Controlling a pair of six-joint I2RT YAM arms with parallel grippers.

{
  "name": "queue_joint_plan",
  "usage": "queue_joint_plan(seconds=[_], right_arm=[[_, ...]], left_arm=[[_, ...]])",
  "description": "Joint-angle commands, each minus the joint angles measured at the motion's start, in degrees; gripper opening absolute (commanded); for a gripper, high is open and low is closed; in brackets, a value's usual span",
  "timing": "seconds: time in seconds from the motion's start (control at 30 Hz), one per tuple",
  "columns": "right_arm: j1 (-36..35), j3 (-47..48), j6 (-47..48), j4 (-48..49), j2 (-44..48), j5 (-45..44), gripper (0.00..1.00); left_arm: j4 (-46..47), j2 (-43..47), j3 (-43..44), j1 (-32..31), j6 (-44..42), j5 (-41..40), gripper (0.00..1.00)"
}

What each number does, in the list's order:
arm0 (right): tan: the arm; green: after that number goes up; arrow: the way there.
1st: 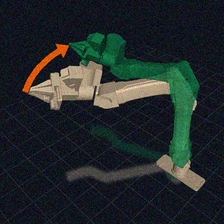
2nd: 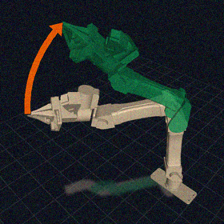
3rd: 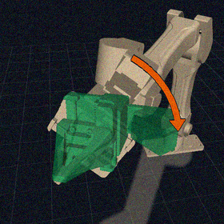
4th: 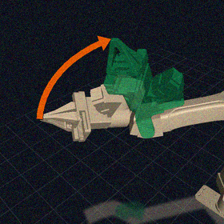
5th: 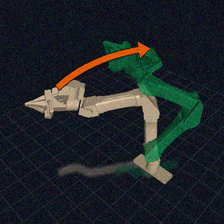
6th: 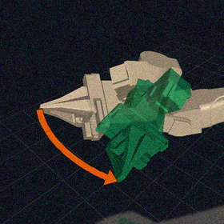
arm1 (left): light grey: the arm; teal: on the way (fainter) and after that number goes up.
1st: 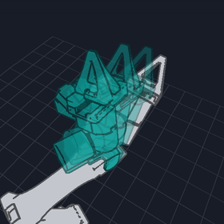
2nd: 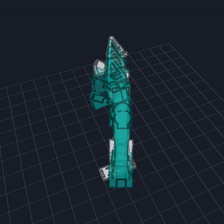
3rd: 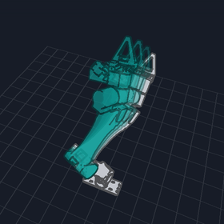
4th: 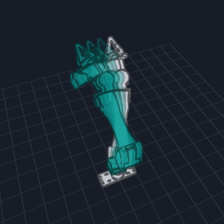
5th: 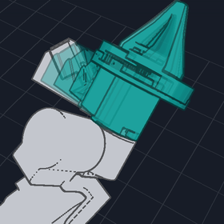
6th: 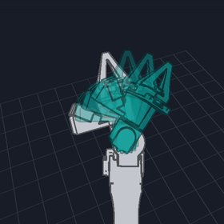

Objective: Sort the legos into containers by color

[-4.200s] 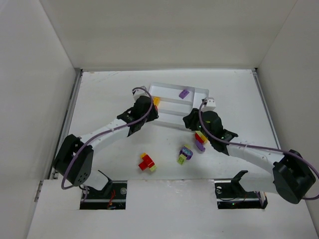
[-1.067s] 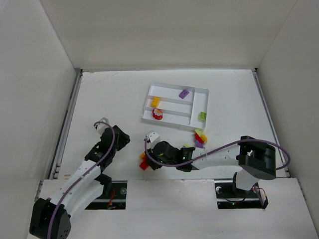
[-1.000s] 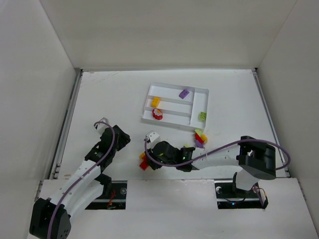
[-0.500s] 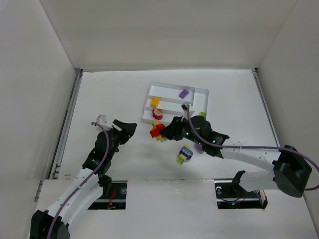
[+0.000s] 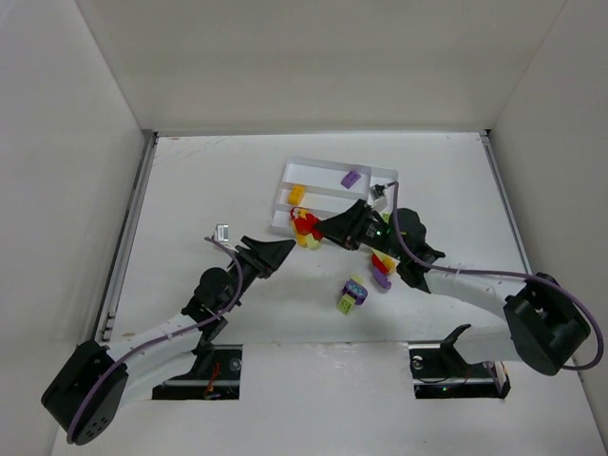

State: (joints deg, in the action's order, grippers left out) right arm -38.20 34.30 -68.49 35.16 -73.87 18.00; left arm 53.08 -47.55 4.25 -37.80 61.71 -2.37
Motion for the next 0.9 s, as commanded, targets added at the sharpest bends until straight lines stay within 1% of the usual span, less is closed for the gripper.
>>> queue_joint_plan(seconds=[0.0, 0.17, 0.37, 0.5, 0.87], right_arm=[[0.7, 0.3, -10.5, 12.7, -1.8, 3.7, 0.33], [0.7, -0.3, -16.3, 18.1, -4.7, 3.6, 0.33], [0.4, -1.2, -20.4, 22.5, -7.5, 2.7, 0.33], [0.4, -1.3, -20.7, 23.7, -8.7, 2.4, 0.33], [-1.8, -1.3, -21.3, 27.0, -10.3, 2.2, 0.33]], left_arm=[[14.3, -0.9, 0.1, -2.0, -1.8, -0.4, 0.69], [15.4, 0.1, 1.0, -4.1, -4.6, -0.6, 0.7], [15.6, 0.7, 1.0, -5.6, -6.2, -2.2, 0.7], [16.5, 0.4, 1.1, -6.5, -6.7, -3.0, 0.7], [18.5, -4.2, 3.4, -7.9, -7.2, -3.8, 0.69]])
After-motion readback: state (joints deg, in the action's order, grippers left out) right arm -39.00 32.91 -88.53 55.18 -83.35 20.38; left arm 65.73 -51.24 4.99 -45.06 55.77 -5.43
